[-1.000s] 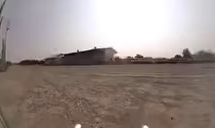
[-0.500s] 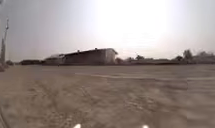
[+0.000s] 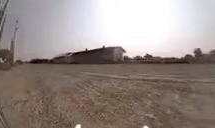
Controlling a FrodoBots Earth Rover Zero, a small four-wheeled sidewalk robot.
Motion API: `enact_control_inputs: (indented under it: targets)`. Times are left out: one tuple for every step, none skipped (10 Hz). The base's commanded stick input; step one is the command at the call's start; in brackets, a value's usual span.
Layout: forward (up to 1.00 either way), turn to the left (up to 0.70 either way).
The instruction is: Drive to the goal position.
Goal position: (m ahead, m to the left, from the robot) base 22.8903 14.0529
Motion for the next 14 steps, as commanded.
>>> enact_control_inputs:
  targets:
    - [1.0, 0.27]
    - [1.0, 0.27]
    - [1.0, 0.27]
    - [1.0, 0.27]
    - [1.0, 0.27]
    - [1.0, 0.27]
    - [1.0, 0.27]
    - [1.0, 0.27]
    - [1.0, 0.27]
    - [1.0, 0.27]
    - [1.0, 0.27]
    - [1.0, 0.27]
    - [1.0, 0.27]
    - [1.0, 0.27]
